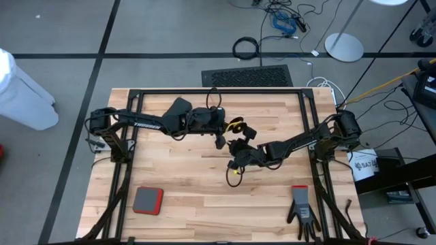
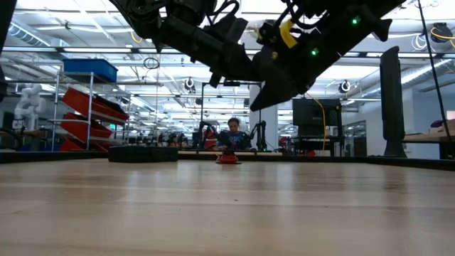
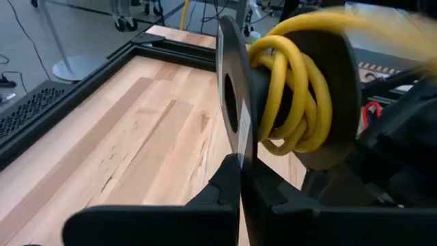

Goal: Coil cords
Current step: Coil the yellow wire onto the black spool

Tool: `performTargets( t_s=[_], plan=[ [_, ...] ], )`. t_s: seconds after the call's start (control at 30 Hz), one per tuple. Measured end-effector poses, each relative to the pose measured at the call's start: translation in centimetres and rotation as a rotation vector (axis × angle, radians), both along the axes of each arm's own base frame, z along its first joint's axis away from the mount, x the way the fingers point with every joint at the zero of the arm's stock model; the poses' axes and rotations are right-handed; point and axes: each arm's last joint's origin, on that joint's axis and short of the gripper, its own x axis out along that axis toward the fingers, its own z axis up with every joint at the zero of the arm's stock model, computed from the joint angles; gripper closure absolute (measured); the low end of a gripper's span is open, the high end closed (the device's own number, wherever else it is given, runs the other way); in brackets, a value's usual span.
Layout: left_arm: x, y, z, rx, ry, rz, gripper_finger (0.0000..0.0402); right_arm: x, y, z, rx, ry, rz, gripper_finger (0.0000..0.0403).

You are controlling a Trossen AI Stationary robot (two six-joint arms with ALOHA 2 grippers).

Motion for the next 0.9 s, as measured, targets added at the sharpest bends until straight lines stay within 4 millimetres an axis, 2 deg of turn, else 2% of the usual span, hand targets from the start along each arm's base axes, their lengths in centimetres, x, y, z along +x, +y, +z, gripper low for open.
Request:
performTargets(
  t_s=[0.4,0.9],
  plan=[
    [0.3,-0.1,1.3,-0.078,-0.13,-0.092,0.0401,-0.8,0.2,0.1,0.013,0.054,-0.003,0.038],
    [0.7,-0.2,2.6,-0.083,-0.308,-0.17,0.0401,-3.2,0.8,3.1,-0.006,0.055,-0.011,0.038]
  ],
)
